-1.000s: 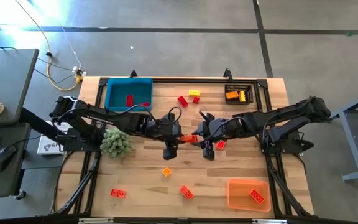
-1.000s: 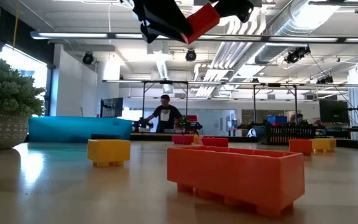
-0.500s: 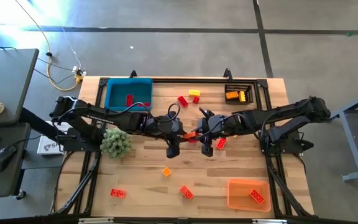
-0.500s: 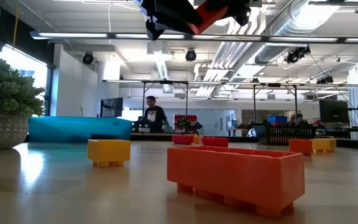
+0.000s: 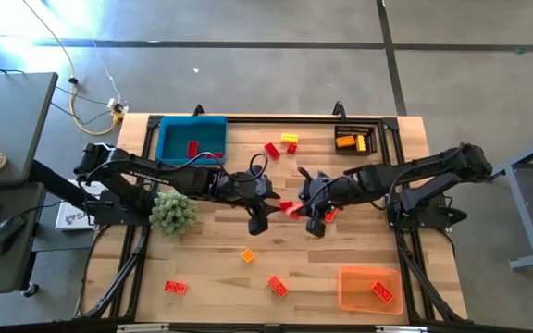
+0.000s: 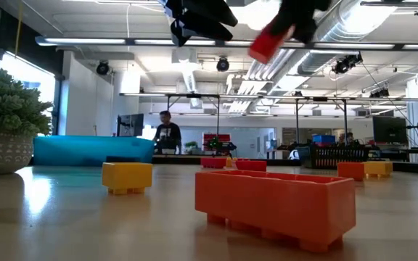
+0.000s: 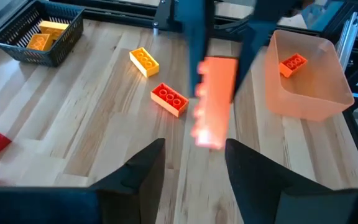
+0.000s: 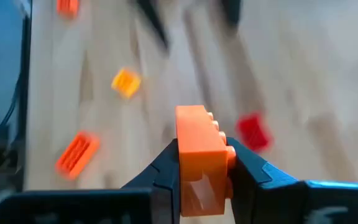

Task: Sort & place blocks by color
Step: Put the orange game piece into the orange bin

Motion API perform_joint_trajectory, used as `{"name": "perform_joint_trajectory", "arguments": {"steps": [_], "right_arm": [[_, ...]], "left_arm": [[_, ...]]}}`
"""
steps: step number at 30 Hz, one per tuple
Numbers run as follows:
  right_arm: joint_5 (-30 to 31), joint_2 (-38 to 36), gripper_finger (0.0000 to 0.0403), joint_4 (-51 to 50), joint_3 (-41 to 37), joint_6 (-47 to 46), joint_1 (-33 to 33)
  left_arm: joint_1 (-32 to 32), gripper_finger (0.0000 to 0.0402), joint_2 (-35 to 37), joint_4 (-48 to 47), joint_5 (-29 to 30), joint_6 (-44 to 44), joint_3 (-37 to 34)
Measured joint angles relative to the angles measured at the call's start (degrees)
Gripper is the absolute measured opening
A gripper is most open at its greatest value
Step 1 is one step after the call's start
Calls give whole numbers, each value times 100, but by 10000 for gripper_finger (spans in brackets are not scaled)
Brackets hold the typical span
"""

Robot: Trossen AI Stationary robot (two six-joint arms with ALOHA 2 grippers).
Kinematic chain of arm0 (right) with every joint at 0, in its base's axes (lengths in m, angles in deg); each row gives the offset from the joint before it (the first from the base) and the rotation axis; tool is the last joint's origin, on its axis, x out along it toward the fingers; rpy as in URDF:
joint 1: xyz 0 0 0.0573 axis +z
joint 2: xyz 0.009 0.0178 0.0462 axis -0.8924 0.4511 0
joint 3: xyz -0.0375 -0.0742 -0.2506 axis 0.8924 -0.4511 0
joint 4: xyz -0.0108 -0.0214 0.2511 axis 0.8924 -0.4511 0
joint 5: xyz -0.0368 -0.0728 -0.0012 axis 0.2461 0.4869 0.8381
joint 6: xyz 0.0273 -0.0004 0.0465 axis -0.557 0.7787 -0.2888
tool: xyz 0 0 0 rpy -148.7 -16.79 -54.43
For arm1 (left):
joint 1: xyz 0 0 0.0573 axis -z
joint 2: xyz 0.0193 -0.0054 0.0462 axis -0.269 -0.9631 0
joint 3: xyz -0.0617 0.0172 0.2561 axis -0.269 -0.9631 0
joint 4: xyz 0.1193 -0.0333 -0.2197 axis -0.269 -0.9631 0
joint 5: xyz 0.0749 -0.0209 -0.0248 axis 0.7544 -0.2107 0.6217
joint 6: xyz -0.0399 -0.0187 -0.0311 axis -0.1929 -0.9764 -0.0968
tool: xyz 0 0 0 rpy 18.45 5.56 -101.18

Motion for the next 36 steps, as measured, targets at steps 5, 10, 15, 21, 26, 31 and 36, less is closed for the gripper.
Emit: {"name": "perform_joint_trajectory", "arguments": {"steps": [5,10,15,21,26,31,36], "right_arm": [[-682,0,68,-826,0,-602,298],[-1157,0,68,-1390,0,-1194,714],[-1462,0,68,-1677,0,-1863,1153],[-1786,0,68,-1885,0,-2778,1692],[-1815,13,68,-2223,0,-3654,2071],[-1971,256,68,-2512,0,-4217,2426],[-2483,702,68,-2476,0,-4334,2703]], "left_arm": [[0,162,0,-11,-2,-4,0],[0,162,0,-13,-2,-2,0],[0,162,0,-13,-4,-2,0],[0,162,0,-13,-4,-2,0],[0,162,0,-17,-7,-2,0],[0,162,0,-83,-9,-4,0],[0,162,0,-265,-17,-11,0]]}}
